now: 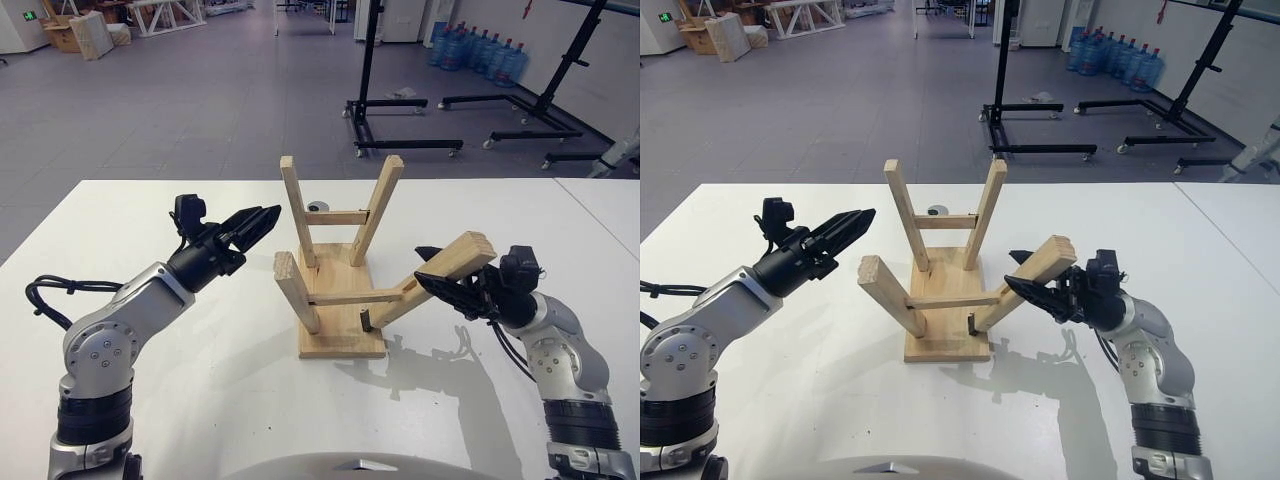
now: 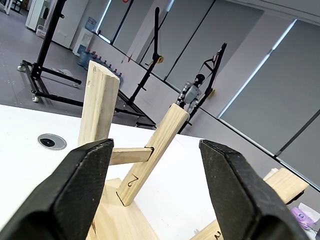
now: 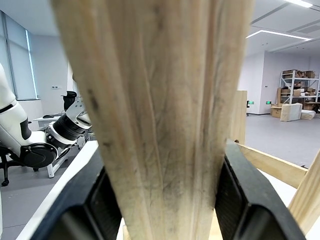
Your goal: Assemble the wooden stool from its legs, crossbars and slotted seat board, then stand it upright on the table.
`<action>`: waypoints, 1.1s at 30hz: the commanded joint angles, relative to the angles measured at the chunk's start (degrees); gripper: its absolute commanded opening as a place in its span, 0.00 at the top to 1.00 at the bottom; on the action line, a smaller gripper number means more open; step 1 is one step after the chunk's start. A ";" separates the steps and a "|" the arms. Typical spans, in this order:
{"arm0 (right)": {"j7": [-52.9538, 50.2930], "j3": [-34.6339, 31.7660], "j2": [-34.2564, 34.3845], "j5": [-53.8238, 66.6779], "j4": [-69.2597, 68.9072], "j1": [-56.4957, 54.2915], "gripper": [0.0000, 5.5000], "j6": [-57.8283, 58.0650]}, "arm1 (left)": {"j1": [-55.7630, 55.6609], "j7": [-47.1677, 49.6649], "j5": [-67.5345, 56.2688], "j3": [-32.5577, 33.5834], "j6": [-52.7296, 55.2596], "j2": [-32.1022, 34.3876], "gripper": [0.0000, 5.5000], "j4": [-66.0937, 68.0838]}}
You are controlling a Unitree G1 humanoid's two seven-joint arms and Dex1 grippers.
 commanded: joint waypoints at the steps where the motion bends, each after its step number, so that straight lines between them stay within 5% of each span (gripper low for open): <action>1: -0.12 1.11 1.06 -0.04 -2.33 2.93 0.61 -0.38 | -1.18 -0.43 0.49 -0.31 0.20 0.15 0.43 0.46; 19: -0.14 4.06 0.43 -2.43 -3.75 4.47 0.61 -4.82 | 0.01 -1.48 1.81 -0.25 -0.28 -0.53 0.43 -0.71; 33: -11.30 14.80 3.78 -10.81 -10.64 5.93 0.61 -7.97 | -4.40 -1.03 7.64 3.94 -3.23 2.10 0.43 2.95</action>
